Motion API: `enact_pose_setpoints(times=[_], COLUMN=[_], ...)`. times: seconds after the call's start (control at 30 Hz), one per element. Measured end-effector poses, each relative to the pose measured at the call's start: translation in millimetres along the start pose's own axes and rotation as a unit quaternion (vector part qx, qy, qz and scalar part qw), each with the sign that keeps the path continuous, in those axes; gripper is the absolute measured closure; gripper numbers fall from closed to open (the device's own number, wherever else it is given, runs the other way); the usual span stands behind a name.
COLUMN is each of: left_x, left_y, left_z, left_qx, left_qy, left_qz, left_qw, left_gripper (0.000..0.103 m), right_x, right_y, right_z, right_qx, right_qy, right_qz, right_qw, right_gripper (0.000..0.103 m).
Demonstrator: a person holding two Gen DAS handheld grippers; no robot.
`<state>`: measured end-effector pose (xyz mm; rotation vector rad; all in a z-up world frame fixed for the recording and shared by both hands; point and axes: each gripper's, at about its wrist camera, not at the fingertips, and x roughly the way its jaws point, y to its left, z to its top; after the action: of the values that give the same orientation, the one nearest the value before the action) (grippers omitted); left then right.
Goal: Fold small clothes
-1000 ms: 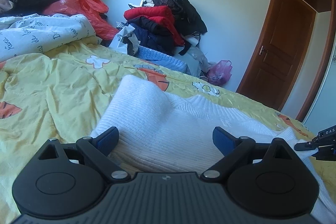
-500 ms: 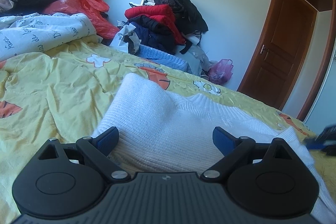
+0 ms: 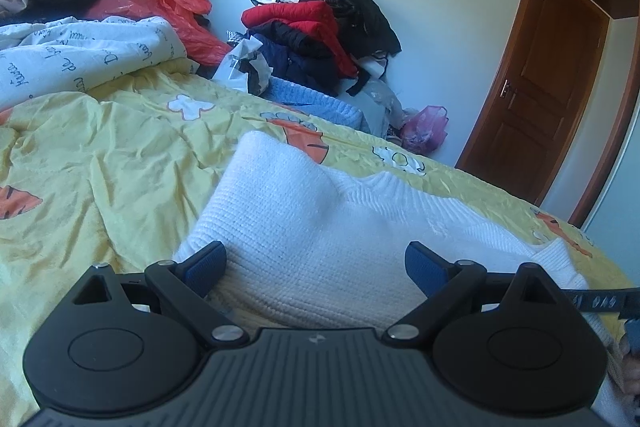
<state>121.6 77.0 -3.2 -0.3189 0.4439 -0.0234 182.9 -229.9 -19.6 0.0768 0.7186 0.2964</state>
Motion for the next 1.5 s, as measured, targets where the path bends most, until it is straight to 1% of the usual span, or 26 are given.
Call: enact_pose_setpoints(times=[0.03,0.1,0.13,0.17,0.2,0.23,0.3,0.33,0.43,0.47,0.5,0.57,0.63,0.67,0.7,0.8,0.9,0.93,1.03,1.07,1.13,1.2,1.23,1.3,1.37,1.5], left_x=[0,0,0,0,1,3,8,12,19,21,22,23,23,24,24,25,24,20,-4,-15,-30,-41,-45,-54,-54,-53], left_y=[0,0,1,0,0,-1,-6,-10,-23,-27,-29,-32,-32,-32,-33,-35,-36,-38,-46,-47,-45,-40,-38,-33,-28,-30], left_z=[0,0,0,0,0,0,1,1,0,-1,-1,-2,-2,-2,-2,-3,-3,-2,-7,-10,-17,-29,-34,-42,-42,-44], left_qx=[0.0,0.0,0.0,0.0,0.001,0.005,0.018,0.031,0.071,0.085,0.094,0.104,0.106,0.109,0.112,0.117,0.123,0.136,0.159,0.163,0.166,0.167,0.17,0.176,0.16,0.165], left_qy=[0.0,0.0,0.0,0.001,0.002,0.008,0.024,0.035,0.057,0.063,0.066,0.07,0.072,0.073,0.074,0.075,0.076,0.075,0.061,0.068,0.105,0.145,0.147,0.132,0.133,0.13], left_qz=[0.0,0.0,0.001,0.001,0.003,0.006,0.012,0.02,0.045,0.054,0.06,0.068,0.069,0.07,0.071,0.076,0.078,0.081,0.119,0.116,0.091,0.071,0.068,0.061,0.056,0.065], left_qw=[1.0,1.0,1.0,1.0,1.0,0.9999,0.9995,0.9987,0.9949,0.993,0.9915,0.9898,0.9893,0.9889,0.9884,0.9874,0.9863,0.9845,0.9782,0.9774,0.9763,0.9727,0.972,0.9735,0.9765,0.9756], left_gripper=[0.006,0.006,0.006,0.006,0.006,0.005,0.002,0.001,0.0,0.0,0.0,0.0,0.0,0.0,0.0,0.0,0.0,0.0,0.0,0.0,0.0,0.0,0.0,0.0,0.0,0.0], right_x=[-2,-9,-16,-22,-31,-36,-25,-27,-36,-39,-44,-51,-61,-62,-61,-75,-74,-71,-69,-71,-72,-71,-71,-71,-72,-83], right_y=[-4,6,14,19,21,23,19,17,19,23,29,39,48,50,50,44,47,49,53,52,53,54,54,55,55,57], right_z=[3,3,4,2,-1,-7,-20,-30,-38,-39,-43,-55,-78,-88,-96,-105,-106,-104,-104,-105,-106,-105,-105,-105,-105,-112], right_qx=[0.005,-0.01,-0.014,-0.018,-0.021,-0.024,-0.021,-0.026,-0.002,0.003,0.009,0.013,-0.001,0.0,0.006,0.033,0.028,0.019,0.01,0.012,0.012,0.011,0.011,0.011,0.011,0.003], right_qy=[0.006,0.01,0.007,-0.003,-0.019,-0.028,0.006,-0.016,-0.034,-0.036,-0.036,-0.036,-0.05,-0.038,-0.019,-0.027,-0.026,-0.02,-0.015,-0.016,-0.017,-0.016,-0.016,-0.016,-0.016,-0.011], right_qz=[-0.002,-0.027,-0.05,-0.058,-0.051,-0.036,-0.038,-0.035,-0.044,-0.055,-0.067,-0.077,-0.082,-0.088,-0.091,-0.087,-0.089,-0.091,-0.098,-0.096,-0.095,-0.096,-0.095,-0.096,-0.095,-0.099], right_qw=[1.0,1.0,0.999,0.998,0.998,0.999,0.999,0.999,0.998,0.998,0.997,0.996,0.995,0.995,0.996,0.995,0.995,0.995,0.995,0.995,0.995,0.995,0.995,0.995,0.995,0.995], right_gripper=[0.062,0.066,0.065,0.06,0.059,0.055,0.053,0.053,0.051,0.045,0.031,0.018,0.007,0.0,0.001,0.002,0.002,0.001,0.001,0.001,0.001,0.001,0.001,0.001,0.002,0.002])
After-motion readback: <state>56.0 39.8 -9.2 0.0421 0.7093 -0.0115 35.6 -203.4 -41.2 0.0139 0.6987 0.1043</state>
